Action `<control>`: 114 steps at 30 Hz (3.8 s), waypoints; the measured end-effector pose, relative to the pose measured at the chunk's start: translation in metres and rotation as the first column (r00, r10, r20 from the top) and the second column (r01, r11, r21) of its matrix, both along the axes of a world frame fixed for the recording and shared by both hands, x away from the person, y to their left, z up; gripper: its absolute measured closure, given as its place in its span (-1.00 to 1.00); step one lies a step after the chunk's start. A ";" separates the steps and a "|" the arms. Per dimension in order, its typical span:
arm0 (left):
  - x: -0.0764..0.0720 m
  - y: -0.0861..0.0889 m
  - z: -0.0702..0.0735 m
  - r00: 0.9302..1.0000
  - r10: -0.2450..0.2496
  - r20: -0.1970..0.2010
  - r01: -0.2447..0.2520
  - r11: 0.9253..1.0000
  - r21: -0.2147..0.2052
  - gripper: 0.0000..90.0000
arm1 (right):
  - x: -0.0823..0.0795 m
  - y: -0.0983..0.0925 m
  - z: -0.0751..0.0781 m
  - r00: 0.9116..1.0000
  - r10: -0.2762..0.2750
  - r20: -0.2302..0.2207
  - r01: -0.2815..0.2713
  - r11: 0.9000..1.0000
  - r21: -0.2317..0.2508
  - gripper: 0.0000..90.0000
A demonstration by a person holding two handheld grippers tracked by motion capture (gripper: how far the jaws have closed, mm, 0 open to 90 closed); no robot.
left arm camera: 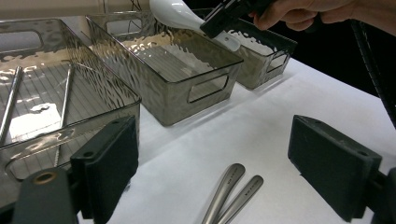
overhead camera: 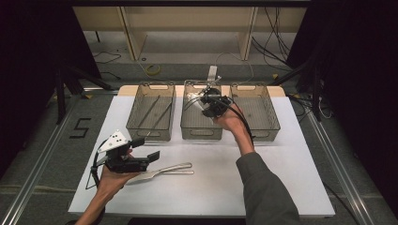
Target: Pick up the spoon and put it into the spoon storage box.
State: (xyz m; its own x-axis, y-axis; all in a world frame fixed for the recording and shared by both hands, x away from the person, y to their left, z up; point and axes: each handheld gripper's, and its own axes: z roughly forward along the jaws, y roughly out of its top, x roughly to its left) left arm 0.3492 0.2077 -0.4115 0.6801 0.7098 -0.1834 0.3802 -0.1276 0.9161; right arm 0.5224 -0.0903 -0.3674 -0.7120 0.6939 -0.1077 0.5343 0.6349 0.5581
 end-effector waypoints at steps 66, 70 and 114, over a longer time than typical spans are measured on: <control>0.014 -0.017 -0.013 0.980 -0.032 -0.195 0.079 0.967 0.240 -0.64 | -0.108 -0.026 -0.026 0.993 0.120 -0.001 -0.116 0.963 0.244 -0.13; 0.018 -0.022 -0.014 0.972 -0.037 -0.233 0.103 0.954 0.281 -0.63 | -0.127 -0.037 -0.030 0.992 0.128 0.016 -0.127 0.947 0.296 -0.14; 0.049 -0.062 -0.038 0.870 -0.064 -0.489 0.374 0.731 0.570 -0.09 | -0.195 -0.091 -0.064 0.997 0.074 -0.010 -0.064 0.919 0.390 -0.36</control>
